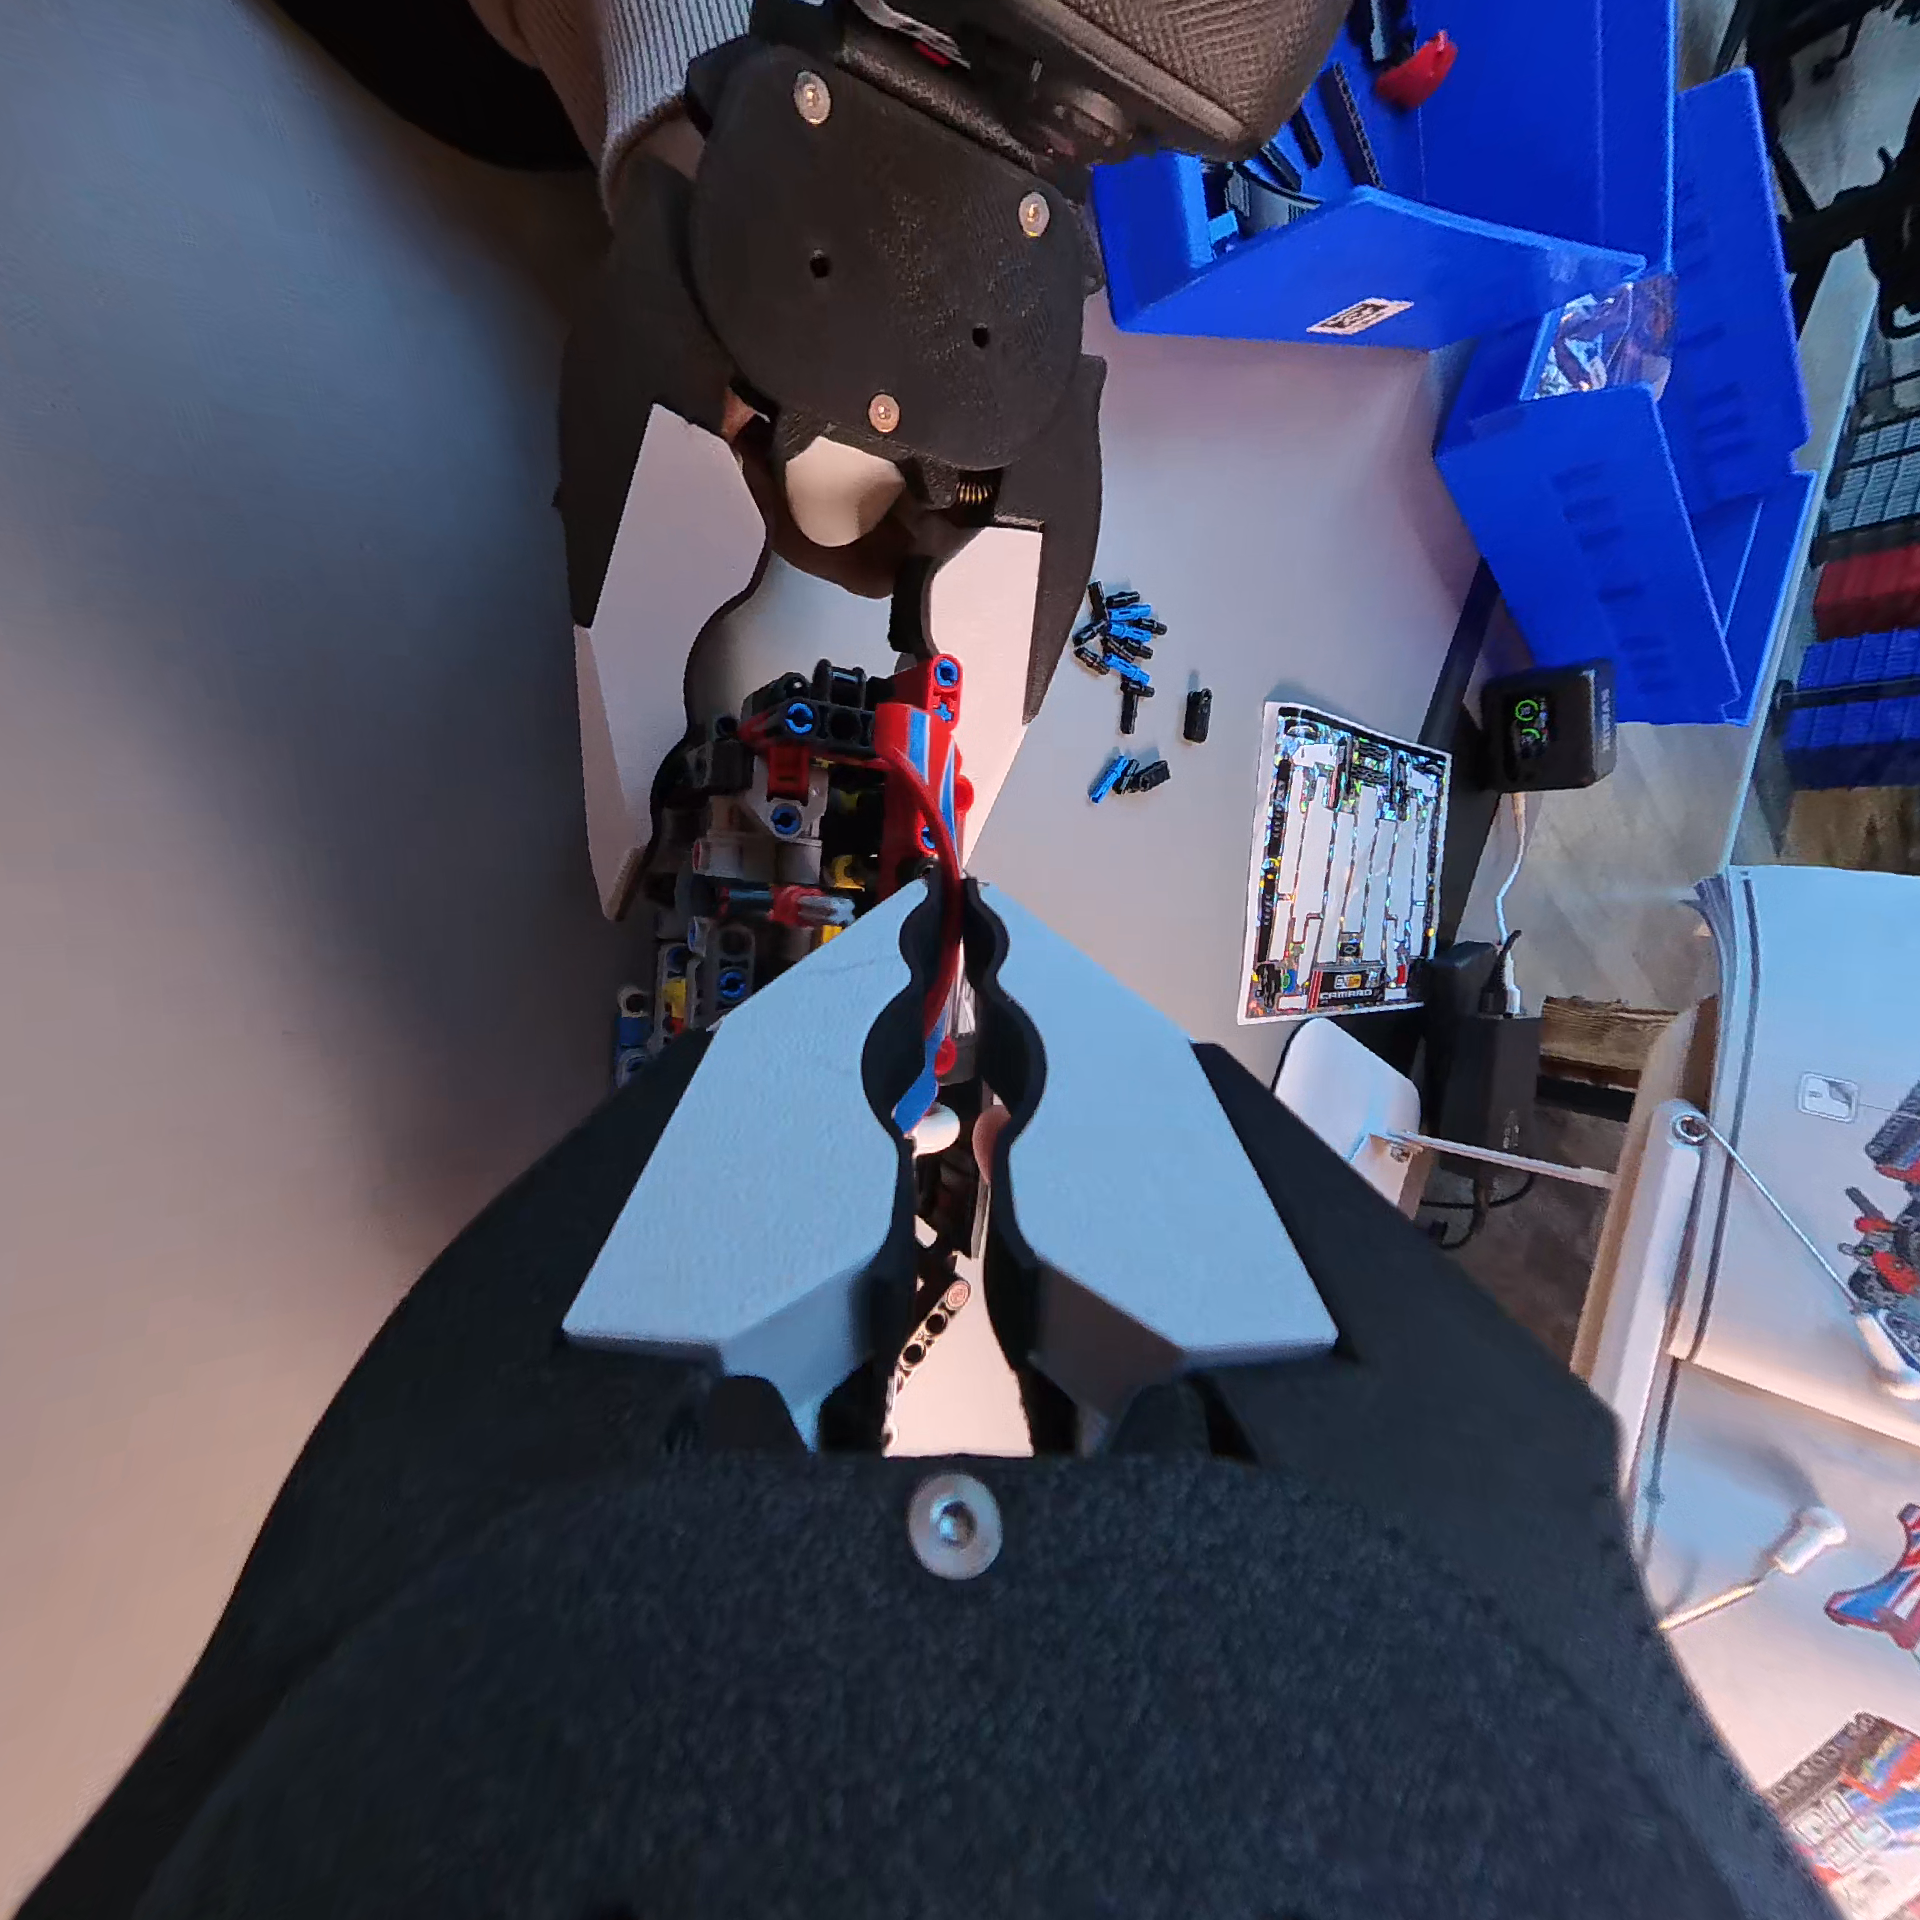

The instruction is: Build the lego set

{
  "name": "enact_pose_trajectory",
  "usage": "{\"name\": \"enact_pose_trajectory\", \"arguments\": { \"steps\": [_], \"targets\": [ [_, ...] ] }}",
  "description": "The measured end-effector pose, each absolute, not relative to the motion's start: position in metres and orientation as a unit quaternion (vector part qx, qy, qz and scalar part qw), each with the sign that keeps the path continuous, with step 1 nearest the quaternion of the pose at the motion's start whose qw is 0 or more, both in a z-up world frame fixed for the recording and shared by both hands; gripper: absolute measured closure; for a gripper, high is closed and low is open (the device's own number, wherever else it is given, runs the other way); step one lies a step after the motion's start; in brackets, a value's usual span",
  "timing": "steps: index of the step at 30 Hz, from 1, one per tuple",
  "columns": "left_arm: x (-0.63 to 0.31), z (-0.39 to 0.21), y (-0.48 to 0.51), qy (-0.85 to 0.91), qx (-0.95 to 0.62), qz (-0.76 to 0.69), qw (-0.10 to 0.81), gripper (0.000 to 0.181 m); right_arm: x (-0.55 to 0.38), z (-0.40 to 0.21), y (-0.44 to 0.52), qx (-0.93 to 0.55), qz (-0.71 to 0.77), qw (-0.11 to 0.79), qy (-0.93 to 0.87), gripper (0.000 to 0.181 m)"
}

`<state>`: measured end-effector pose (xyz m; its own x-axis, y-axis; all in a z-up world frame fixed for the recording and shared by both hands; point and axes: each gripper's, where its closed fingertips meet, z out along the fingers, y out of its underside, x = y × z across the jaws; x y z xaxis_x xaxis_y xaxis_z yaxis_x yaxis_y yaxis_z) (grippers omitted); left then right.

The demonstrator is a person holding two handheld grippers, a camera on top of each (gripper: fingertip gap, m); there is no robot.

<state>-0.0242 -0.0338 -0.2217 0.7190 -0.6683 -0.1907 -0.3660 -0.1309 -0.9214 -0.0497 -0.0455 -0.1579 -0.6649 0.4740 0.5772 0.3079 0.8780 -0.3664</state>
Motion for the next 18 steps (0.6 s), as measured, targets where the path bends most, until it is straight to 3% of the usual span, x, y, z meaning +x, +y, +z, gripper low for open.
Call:
{"name": "enact_pose_trajectory", "arguments": {
  "steps": [18],
  "targets": [
    [-0.0262,-0.2211,-0.0328,0.343,-0.741,-0.136,0.560,0.114,-0.0561,-0.1595,-0.0407,-0.213,0.087,0.340,-0.912,0.181]
  ]
}}
